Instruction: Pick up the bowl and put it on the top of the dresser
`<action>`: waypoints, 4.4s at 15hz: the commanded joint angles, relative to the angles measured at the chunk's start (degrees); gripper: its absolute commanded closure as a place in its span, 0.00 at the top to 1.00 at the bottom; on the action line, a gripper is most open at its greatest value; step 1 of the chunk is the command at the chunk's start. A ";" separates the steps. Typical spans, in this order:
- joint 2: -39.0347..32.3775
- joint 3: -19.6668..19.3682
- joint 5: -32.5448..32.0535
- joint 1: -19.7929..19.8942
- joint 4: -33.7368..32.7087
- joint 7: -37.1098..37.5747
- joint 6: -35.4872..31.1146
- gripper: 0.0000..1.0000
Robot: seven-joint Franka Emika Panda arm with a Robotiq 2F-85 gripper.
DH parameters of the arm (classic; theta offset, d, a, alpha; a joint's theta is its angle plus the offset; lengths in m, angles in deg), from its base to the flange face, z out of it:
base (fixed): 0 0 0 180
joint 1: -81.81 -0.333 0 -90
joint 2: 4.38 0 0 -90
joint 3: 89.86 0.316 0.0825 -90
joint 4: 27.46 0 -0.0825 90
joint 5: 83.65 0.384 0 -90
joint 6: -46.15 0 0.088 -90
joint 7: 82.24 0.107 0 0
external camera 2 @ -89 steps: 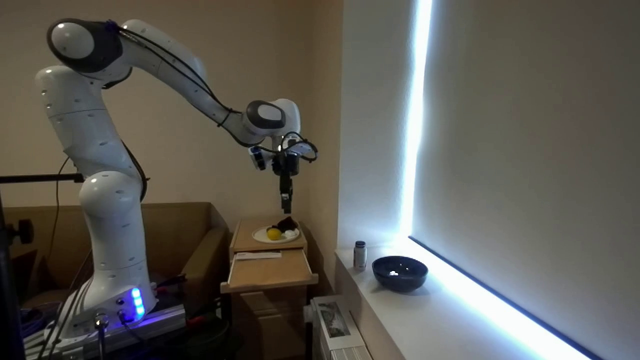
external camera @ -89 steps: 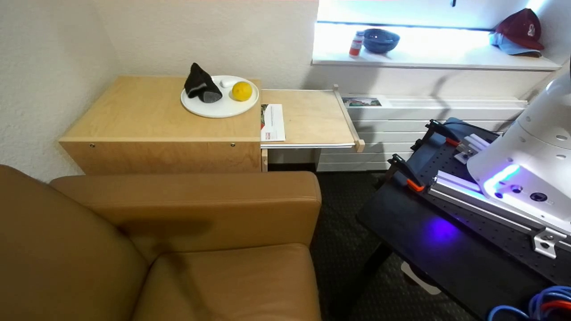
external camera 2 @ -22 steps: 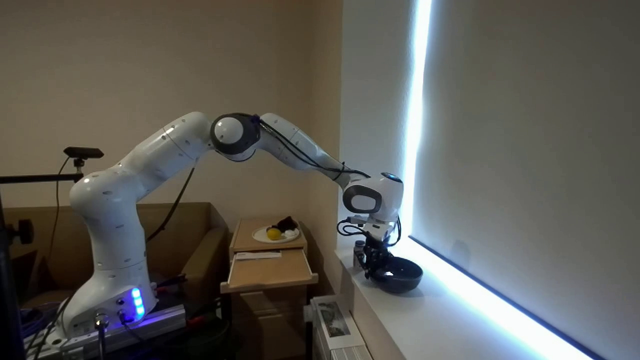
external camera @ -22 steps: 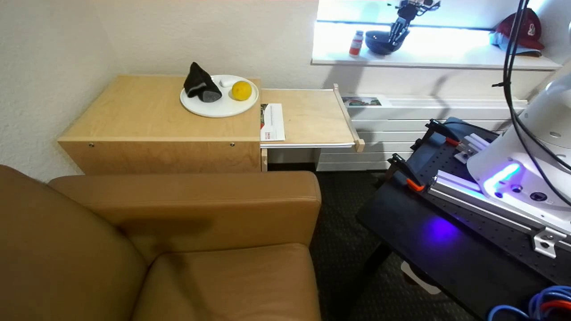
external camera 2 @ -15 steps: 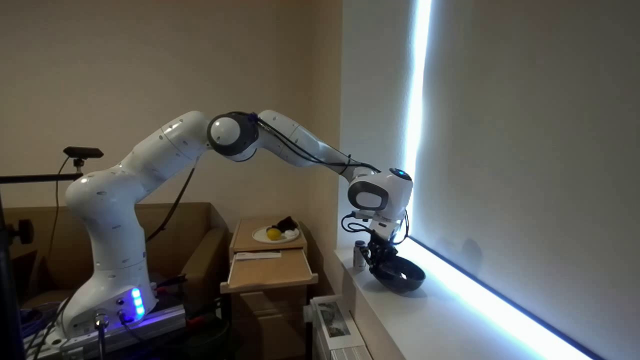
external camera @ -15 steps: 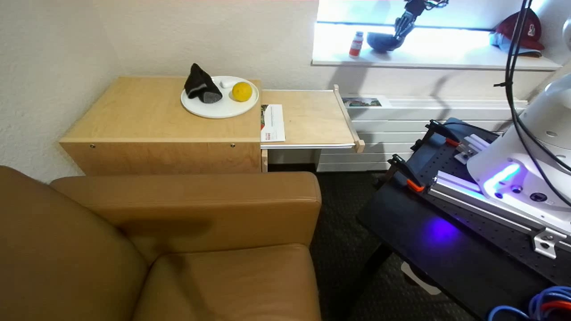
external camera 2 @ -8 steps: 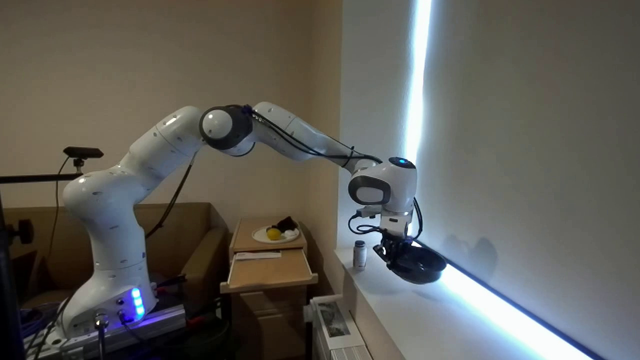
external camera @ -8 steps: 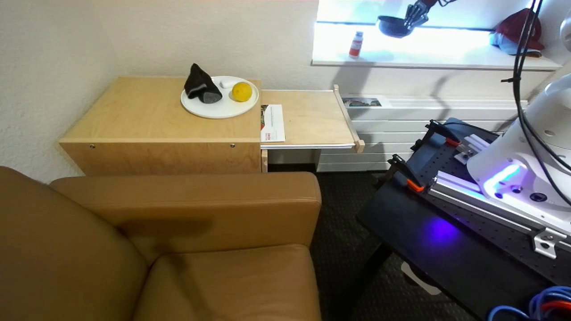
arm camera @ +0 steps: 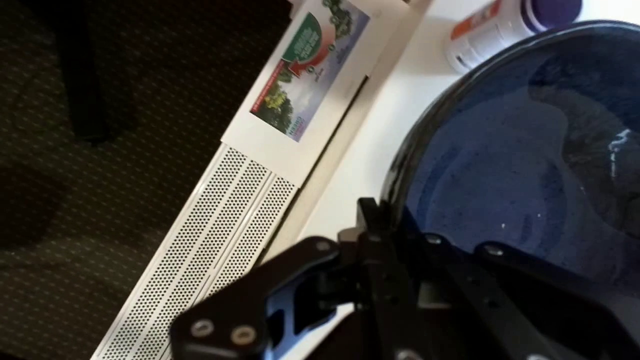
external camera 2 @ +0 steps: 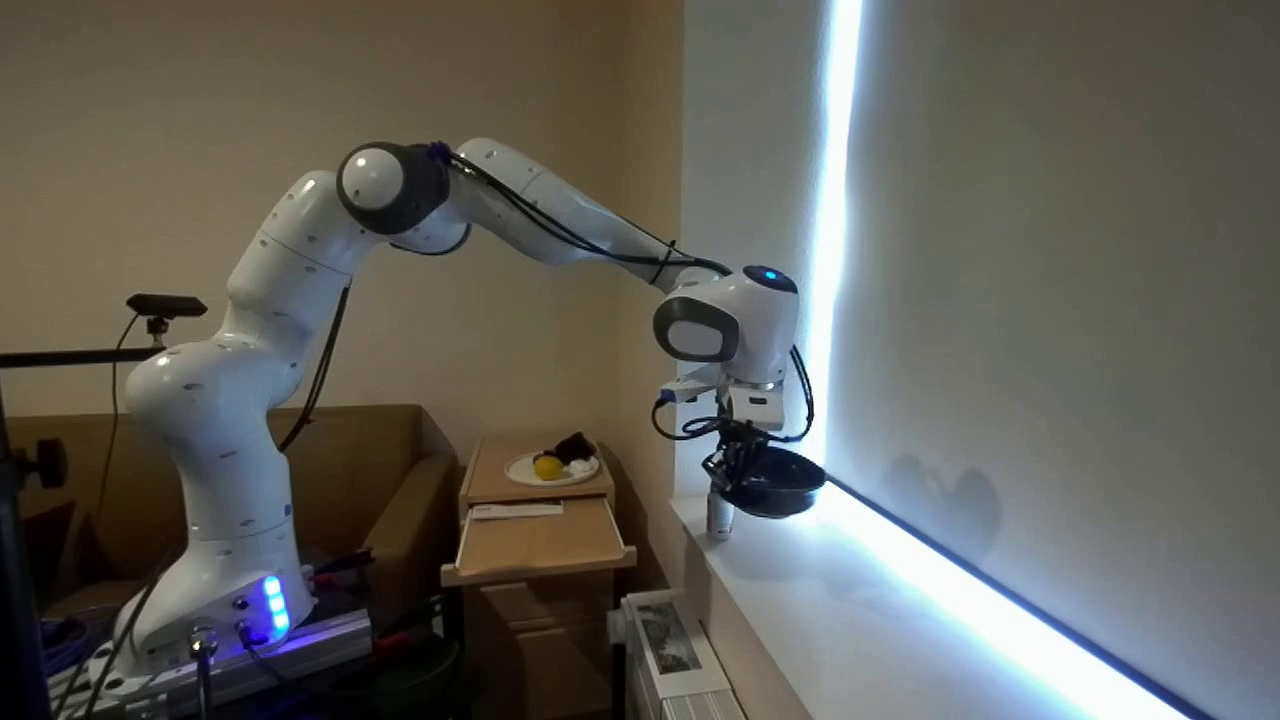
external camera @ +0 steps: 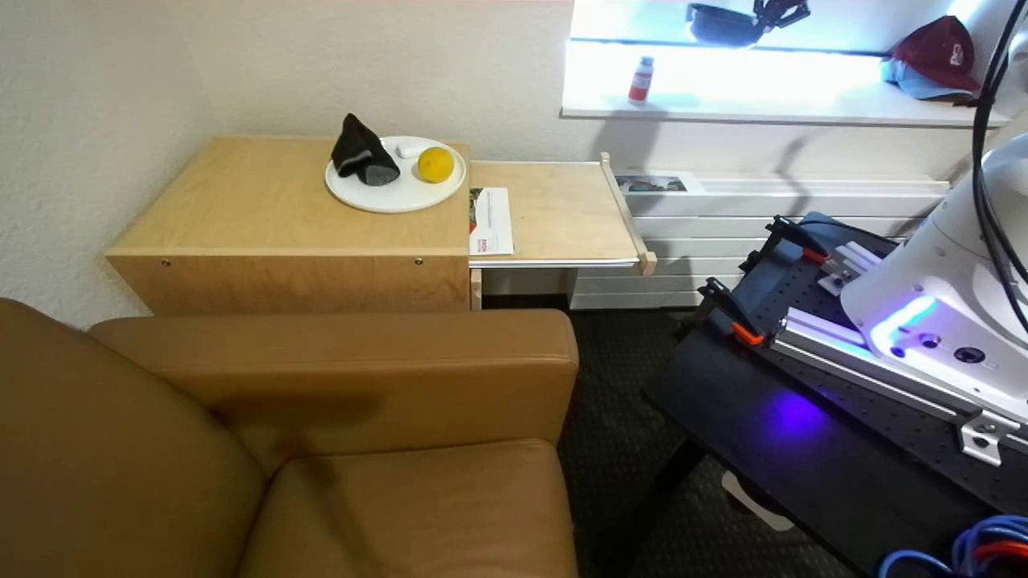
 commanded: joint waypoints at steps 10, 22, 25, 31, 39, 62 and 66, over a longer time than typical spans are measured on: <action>36.30 -4.93 -20.49 -13.03 36.88 -23.07 6.25 0.02; 57.34 4.69 -16.89 -31.14 65.54 -20.40 -8.85 0.02; 51.47 5.49 -5.10 -36.63 65.48 -21.28 -22.70 0.02; 36.87 3.82 14.45 -44.40 59.90 -29.10 -43.26 0.02; 20.64 4.81 -2.62 -38.00 51.22 -10.72 -39.75 0.02; 14.24 9.40 -3.08 -38.02 46.48 -7.57 -27.82 0.08; 11.99 10.81 0.92 -37.08 46.28 -10.12 -33.12 0.02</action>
